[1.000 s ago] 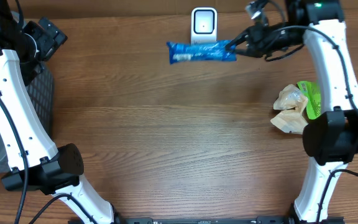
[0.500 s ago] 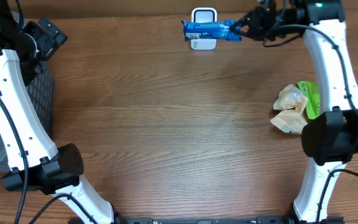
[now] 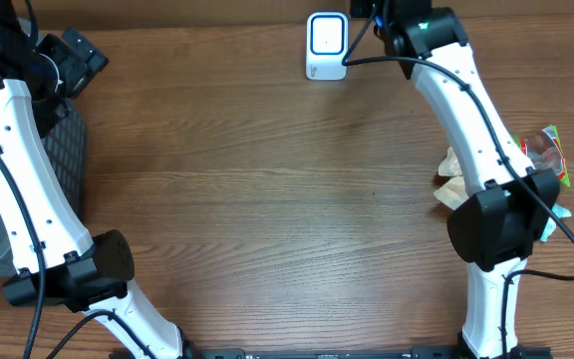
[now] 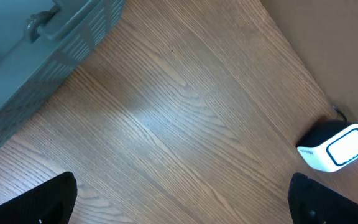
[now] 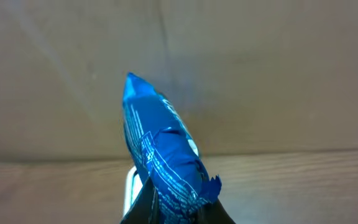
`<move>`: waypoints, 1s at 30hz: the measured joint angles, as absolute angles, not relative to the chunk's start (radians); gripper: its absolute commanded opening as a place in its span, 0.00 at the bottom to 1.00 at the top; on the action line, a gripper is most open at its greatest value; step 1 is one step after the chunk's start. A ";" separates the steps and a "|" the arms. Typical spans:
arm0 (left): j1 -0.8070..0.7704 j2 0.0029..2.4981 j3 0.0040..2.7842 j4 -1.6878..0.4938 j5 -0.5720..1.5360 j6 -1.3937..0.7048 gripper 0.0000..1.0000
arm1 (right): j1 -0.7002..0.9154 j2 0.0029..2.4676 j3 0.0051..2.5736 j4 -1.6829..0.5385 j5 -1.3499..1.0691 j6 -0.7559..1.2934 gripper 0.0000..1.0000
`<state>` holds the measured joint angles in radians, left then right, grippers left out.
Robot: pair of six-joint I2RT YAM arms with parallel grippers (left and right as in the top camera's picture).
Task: Scan the item barcode
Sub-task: 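Hold the blue bar upright in front of the scanner with right gripper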
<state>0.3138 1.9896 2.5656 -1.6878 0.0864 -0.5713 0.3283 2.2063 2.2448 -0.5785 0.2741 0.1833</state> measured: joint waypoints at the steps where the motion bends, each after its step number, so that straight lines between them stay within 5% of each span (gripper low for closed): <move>1: 0.314 1.990 2.566 -1.688 0.086 -0.571 1.00 | 0.331 2.220 2.245 -0.575 0.297 0.166 0.04; 30: 0.314 1.990 2.566 -1.688 0.086 -0.571 1.00 | 0.498 2.335 2.228 -0.600 0.668 -0.107 0.04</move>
